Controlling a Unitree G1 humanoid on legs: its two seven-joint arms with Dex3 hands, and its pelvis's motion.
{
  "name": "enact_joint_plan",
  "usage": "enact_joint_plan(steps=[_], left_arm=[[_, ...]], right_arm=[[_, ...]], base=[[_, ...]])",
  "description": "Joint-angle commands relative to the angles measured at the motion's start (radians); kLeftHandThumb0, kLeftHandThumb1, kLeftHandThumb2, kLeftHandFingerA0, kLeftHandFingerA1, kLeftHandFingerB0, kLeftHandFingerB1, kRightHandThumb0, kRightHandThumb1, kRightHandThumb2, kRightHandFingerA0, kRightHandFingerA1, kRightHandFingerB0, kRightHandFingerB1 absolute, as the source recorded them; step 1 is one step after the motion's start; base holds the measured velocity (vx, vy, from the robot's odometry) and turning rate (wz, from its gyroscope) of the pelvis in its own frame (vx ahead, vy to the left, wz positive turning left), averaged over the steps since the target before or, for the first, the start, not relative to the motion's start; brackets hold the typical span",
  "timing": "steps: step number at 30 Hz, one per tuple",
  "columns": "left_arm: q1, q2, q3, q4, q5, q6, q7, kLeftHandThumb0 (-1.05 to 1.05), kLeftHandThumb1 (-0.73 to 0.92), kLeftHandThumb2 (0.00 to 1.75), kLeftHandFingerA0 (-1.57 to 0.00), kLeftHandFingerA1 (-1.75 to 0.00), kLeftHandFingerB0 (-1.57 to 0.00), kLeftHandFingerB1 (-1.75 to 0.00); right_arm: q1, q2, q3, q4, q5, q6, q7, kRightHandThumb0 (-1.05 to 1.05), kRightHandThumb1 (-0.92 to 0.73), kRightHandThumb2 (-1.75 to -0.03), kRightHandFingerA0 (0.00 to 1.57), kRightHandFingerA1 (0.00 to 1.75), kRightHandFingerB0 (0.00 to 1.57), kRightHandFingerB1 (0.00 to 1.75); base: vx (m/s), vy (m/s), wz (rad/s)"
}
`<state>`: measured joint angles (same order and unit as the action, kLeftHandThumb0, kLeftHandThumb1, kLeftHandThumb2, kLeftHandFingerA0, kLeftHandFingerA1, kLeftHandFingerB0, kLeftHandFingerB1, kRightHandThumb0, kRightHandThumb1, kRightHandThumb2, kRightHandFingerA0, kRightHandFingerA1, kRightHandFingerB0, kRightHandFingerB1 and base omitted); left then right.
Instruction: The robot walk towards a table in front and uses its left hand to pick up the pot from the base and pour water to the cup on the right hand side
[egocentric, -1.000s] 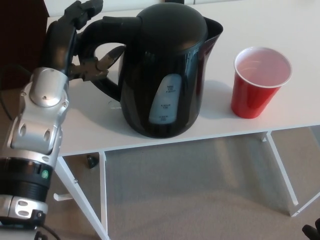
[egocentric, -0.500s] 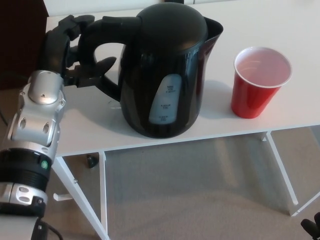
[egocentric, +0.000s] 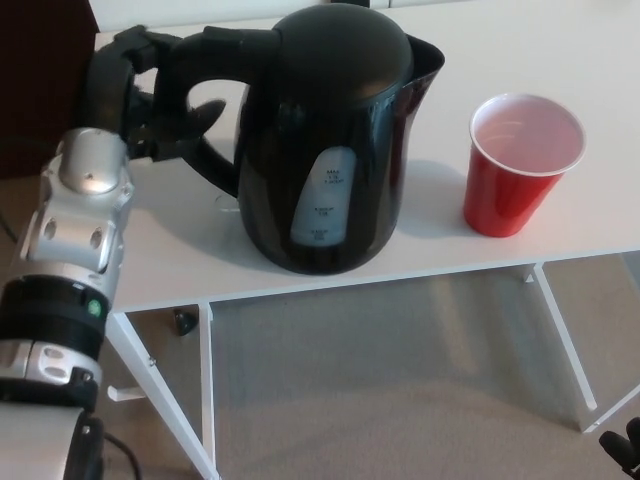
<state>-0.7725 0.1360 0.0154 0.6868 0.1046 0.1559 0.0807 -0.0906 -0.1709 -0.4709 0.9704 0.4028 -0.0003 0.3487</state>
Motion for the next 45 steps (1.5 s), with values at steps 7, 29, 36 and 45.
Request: enact_joint_plan(steps=[7, 29, 36, 45], left_arm=[[-0.044, -0.063, 0.060, -0.019, -0.078, -0.037, -0.039, -0.21, 0.62, 0.56, -0.77, -1.75, -0.60, -1.72], [-0.042, -0.094, 0.128, -0.013, -0.149, -0.031, -0.126, -0.16, 0.62, 0.54, -0.75, -1.75, -0.68, -1.63], [-0.064, -0.093, 0.188, -0.029, -0.249, 0.074, -0.200, -0.10, 0.67, 0.55, -0.78, -1.75, -0.54, -1.75], [-0.132, -0.098, 0.258, -0.066, -0.300, 0.135, -0.170, -0.14, 0.65, 0.56, -0.78, -1.75, -0.58, -1.71]], right_arm=[[-0.009, -0.009, -0.016, -0.001, 0.016, 0.005, 0.006, -0.27, -0.42, -0.61, 0.67, 0.56, 0.56, 0.51], [-0.022, -0.011, -0.019, -0.019, 0.012, 0.021, -0.017, -0.20, -0.51, -0.55, 0.64, 0.49, 0.58, 0.45], [-0.024, -0.021, -0.012, -0.019, 0.007, 0.012, 0.013, -0.24, -0.50, -0.55, 0.64, 0.48, 0.55, 0.44], [-0.041, -0.023, -0.005, -0.007, -0.005, 0.003, 0.004, -0.24, -0.50, -0.54, 0.65, 0.49, 0.56, 0.44]], base=[[0.00, 0.000, 0.00], [0.00, 0.000, 0.00], [0.00, 0.000, 0.00], [0.00, 0.000, 0.00]])
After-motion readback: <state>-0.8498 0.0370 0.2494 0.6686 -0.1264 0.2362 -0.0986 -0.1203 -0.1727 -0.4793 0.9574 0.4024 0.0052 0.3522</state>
